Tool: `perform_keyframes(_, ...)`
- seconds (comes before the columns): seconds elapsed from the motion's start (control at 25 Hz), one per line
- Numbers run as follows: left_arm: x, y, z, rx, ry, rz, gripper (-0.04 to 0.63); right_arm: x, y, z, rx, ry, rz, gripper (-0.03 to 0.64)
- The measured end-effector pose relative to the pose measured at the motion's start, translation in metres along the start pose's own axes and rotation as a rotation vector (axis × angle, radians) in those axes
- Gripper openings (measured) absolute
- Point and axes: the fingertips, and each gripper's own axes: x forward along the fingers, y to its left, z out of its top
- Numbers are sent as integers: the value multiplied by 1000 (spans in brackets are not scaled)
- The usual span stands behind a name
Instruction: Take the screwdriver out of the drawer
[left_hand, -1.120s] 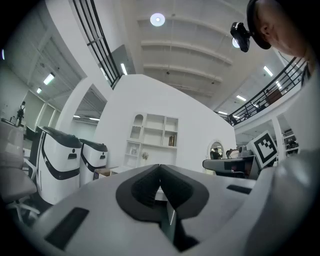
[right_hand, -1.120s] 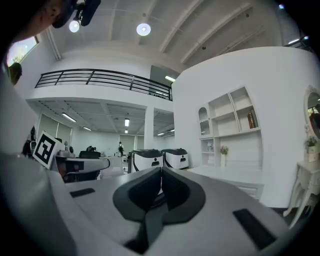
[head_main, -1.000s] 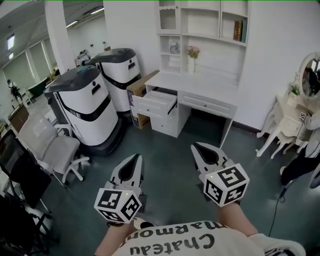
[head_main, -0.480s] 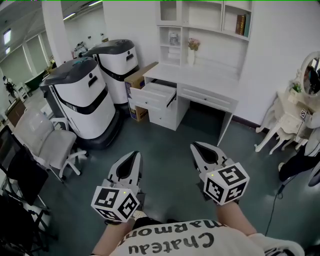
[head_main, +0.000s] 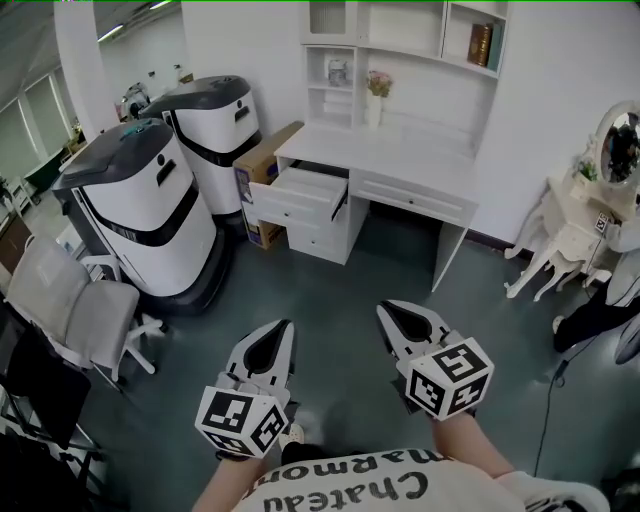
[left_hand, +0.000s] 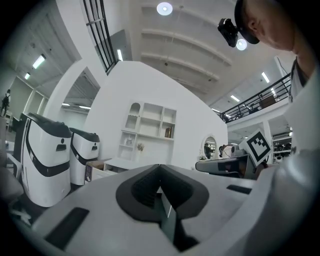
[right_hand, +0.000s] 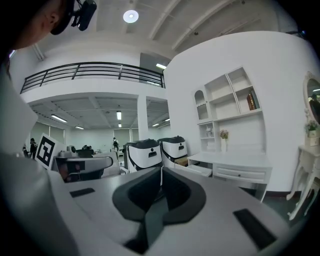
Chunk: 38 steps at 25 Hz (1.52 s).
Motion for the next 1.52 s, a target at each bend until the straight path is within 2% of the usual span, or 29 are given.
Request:
perform_keyframes(0.36,27,122,29,26,3,-55,23,112,26,20,93,-40,-53,29)
perform_keyframes(0.52,37,157,36,34,11,-98,23,148,34,26,109,-59,-78,29)
perform_keyframes(0.72,52,185,40,51,10,-144,23,177,35,20,157,-72,-112,29)
perform_keyframes(0.96,61,208,39,43,20,-162,23,207,33,29,145,-73,-127,29)
perform_keyframes(1.24,73,229,22,-22,30,-149,23,236,40,12,113,-5,-105,29)
perform_keyframes(1.52,102,238,12,-11,36,-149,23,255,12,7,126,12,-118,29)
